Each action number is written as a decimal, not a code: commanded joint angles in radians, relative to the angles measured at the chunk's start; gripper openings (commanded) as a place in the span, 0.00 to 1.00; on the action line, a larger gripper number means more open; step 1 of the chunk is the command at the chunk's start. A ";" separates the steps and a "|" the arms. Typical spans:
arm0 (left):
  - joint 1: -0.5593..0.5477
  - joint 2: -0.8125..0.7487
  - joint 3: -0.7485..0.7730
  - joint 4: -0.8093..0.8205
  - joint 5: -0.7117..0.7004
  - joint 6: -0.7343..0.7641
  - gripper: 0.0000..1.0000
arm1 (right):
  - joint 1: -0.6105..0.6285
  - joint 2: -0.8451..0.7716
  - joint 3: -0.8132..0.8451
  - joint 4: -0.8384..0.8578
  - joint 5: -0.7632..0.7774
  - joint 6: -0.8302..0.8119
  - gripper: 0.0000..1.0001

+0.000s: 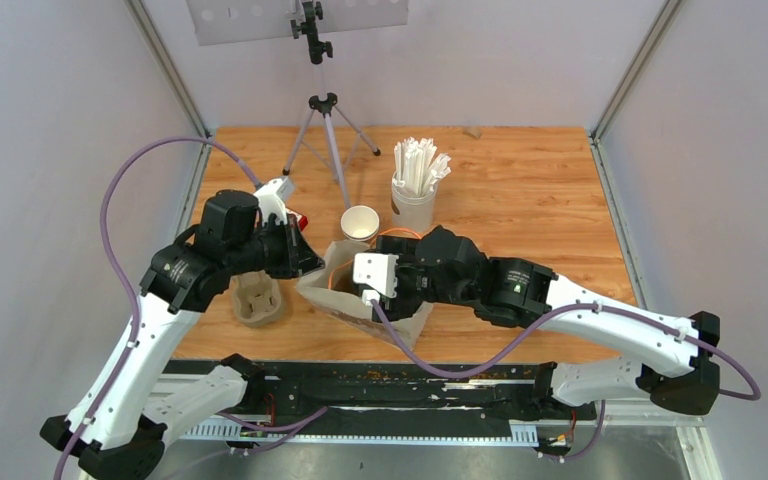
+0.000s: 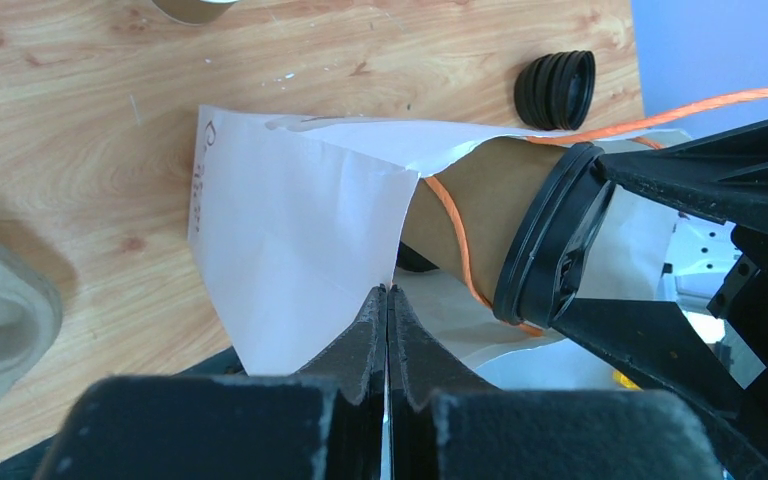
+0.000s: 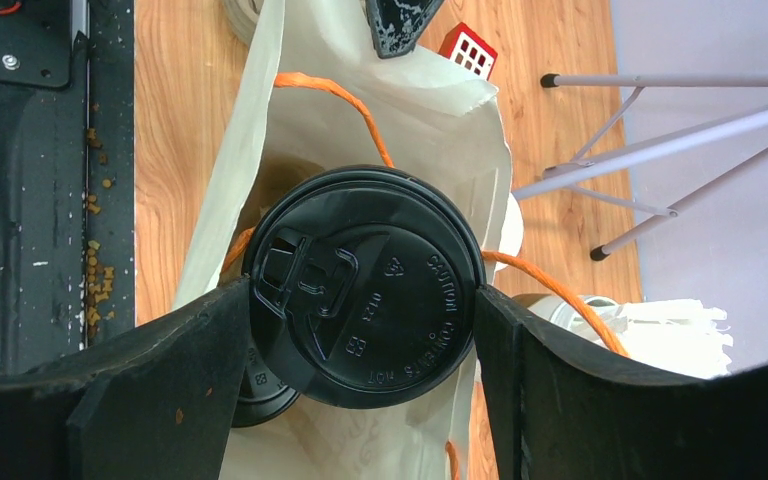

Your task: Pack the takeout coffee

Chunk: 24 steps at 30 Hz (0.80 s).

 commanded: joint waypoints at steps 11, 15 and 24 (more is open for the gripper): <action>0.004 -0.099 -0.097 0.166 0.066 -0.177 0.00 | -0.031 0.103 0.243 -0.167 -0.082 0.013 0.70; 0.004 -0.110 -0.103 0.148 0.045 -0.191 0.00 | -0.037 0.126 0.261 -0.174 -0.095 0.033 0.70; 0.004 -0.113 -0.089 0.117 0.021 -0.218 0.00 | -0.062 0.173 0.255 -0.168 -0.096 0.046 0.70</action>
